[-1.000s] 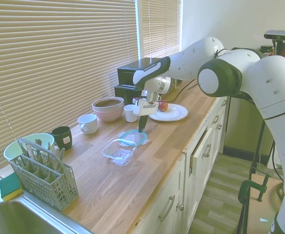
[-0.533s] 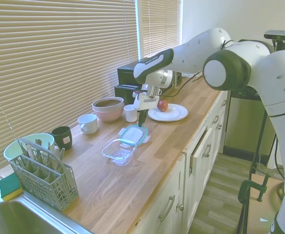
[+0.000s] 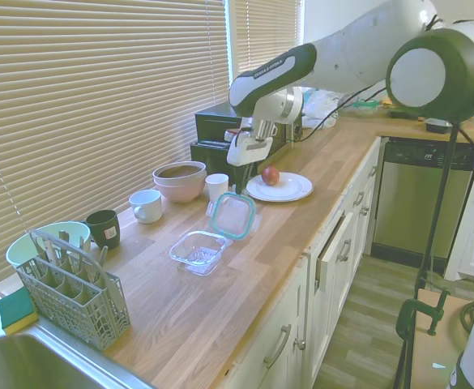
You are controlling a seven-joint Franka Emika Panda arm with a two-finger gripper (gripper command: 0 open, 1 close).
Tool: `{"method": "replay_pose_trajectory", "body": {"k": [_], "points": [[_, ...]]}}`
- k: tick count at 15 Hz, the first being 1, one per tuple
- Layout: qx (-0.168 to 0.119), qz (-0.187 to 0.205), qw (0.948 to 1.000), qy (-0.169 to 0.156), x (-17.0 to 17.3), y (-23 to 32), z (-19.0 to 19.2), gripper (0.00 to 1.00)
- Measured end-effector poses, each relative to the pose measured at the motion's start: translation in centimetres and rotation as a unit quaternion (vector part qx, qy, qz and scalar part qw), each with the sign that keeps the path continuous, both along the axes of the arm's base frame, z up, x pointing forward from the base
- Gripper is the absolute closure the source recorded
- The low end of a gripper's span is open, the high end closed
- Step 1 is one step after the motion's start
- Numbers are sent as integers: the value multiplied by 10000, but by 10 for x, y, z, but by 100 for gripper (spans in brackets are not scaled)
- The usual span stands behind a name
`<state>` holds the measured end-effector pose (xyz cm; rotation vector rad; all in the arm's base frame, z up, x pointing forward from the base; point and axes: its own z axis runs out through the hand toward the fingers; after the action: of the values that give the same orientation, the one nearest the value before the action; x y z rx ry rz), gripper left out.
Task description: Cover the lid of the food container
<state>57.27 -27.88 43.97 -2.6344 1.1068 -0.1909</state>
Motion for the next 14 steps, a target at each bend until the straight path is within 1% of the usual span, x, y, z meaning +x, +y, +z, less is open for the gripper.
{"method": "replay_pose_trajectory", "body": {"k": [2, 7, 10, 14], "points": [[-67, 15, 10000, -7, -4, 16, 10, 100], [-176, 43, 9998, -82, -1, 45, 32, 100], [-292, 54, 9995, -105, 1, 61, 48, 100], [-407, 121, 9990, -102, 8, 94, 60, 100]]}}
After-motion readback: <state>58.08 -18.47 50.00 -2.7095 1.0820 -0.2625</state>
